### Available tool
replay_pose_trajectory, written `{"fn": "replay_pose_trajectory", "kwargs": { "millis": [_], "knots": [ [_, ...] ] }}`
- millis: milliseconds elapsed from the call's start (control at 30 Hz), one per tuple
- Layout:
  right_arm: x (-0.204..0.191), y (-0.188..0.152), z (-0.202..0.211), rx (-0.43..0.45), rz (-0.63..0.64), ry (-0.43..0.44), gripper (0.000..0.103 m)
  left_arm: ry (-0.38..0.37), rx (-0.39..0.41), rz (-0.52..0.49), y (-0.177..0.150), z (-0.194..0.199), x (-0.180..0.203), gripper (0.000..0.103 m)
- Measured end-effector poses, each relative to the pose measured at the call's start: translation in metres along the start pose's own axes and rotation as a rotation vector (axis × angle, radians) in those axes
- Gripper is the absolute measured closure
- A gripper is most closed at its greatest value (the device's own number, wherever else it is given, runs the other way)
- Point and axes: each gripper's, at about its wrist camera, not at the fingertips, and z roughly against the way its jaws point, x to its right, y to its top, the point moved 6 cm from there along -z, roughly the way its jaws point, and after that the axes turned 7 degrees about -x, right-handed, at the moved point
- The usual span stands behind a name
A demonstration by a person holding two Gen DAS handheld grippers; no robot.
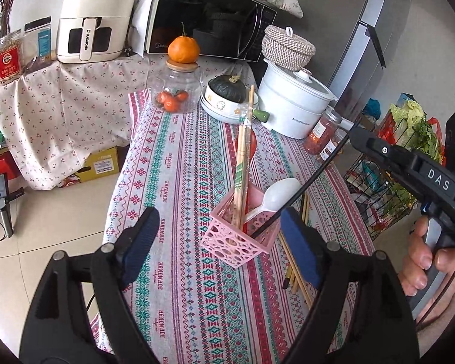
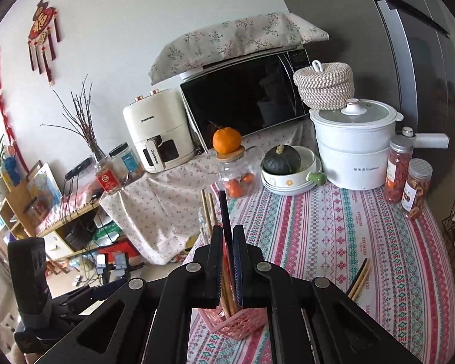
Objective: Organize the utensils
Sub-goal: 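Lower both held chopsticks into the pink basket and open both tools, then move both tools to the pile and grasp a wooden chopstick with the left tool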
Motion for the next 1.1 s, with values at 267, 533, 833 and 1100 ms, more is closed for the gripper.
{"fn": "replay_pose_trajectory", "kwargs": {
  "millis": [267,533,833,1100],
  "knots": [
    [0.027,0.002,0.026,0.041,-0.031,-0.036,0.043,-0.009,-0.047,-0.005,-0.008,-0.003,0.006,0.018],
    [0.070,-0.013,0.046,-0.012,-0.074,-0.113,0.023,-0.017,-0.097,-0.042,-0.023,-0.008,0.022,0.018],
    [0.124,-0.050,0.046,-0.175,-0.145,-0.233,0.019,-0.045,-0.202,-0.102,-0.056,-0.025,0.058,0.018],
    [0.165,-0.073,0.048,-0.289,-0.251,-0.284,0.019,-0.024,-0.169,-0.179,-0.067,-0.044,0.102,0.032]
  ]
}}
